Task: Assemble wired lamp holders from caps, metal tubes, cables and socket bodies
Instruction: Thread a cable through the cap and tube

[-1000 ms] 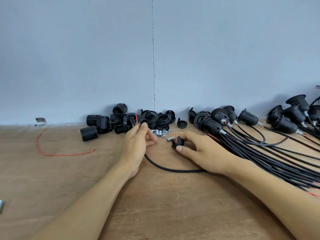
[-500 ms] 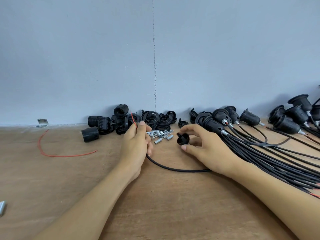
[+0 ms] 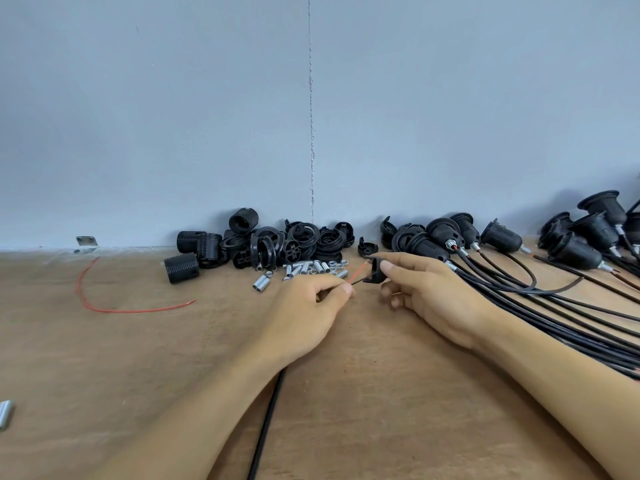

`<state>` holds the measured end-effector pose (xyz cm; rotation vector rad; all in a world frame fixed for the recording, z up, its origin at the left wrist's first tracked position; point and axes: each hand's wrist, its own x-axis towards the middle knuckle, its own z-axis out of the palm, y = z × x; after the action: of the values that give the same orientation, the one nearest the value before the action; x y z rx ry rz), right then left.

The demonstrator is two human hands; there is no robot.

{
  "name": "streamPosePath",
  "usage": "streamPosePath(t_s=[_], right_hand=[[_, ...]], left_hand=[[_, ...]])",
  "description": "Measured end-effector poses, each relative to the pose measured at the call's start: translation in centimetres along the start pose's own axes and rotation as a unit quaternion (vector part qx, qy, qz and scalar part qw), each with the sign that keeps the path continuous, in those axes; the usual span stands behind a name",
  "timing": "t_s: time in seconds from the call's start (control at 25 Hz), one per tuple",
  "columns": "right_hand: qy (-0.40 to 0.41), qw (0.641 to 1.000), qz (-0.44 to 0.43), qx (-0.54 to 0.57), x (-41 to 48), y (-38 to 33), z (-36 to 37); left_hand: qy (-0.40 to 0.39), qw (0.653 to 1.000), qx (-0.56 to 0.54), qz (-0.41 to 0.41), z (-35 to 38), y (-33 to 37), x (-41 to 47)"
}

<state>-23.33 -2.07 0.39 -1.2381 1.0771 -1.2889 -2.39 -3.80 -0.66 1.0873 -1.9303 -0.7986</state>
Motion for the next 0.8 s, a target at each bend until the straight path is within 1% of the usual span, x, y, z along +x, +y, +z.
streamPosePath(t_s=[0.12, 0.28, 0.36, 0.48, 0.56, 0.6, 0.72, 0.8], right_hand=[[-0.001, 0.999, 0.018, 0.047, -0.1, -0.6, 0.1], [0.022, 0.997, 0.049, 0.061, -0.2, -1.1, 0.3], [0.034, 0.995, 0.055, 0.078, -0.3, -1.1, 0.3], [0.044, 0.991, 0.069, 0.108, -0.3, -1.3, 0.2], [0.033, 0.99, 0.08, 0.113, -0.3, -1.4, 0.2], [0.023, 0.99, 0.085, 0.114, -0.3, -1.4, 0.3], [0.002, 0.989, 0.09, 0.113, -0.3, -1.1, 0.6], [-0.009, 0.988, 0.093, 0.121, -0.3, -1.1, 0.8]], left_hand=[[0.009, 0.999, 0.035, 0.022, 0.2, -0.2, -0.1], [0.026, 0.997, 0.032, 0.059, 0.1, -0.2, -0.4], [0.049, 0.997, 0.018, 0.053, 0.2, -0.3, -0.5], [0.084, 0.996, -0.042, 0.008, 0.2, -0.2, -0.2], [0.113, 0.989, -0.087, -0.025, -0.1, -0.2, 0.3], [0.118, 0.986, -0.11, -0.035, -0.2, -0.2, 0.4], [0.101, 0.978, -0.174, -0.048, 0.0, -0.1, 0.5], [0.125, 0.96, -0.243, -0.062, 0.5, 0.2, 0.6]])
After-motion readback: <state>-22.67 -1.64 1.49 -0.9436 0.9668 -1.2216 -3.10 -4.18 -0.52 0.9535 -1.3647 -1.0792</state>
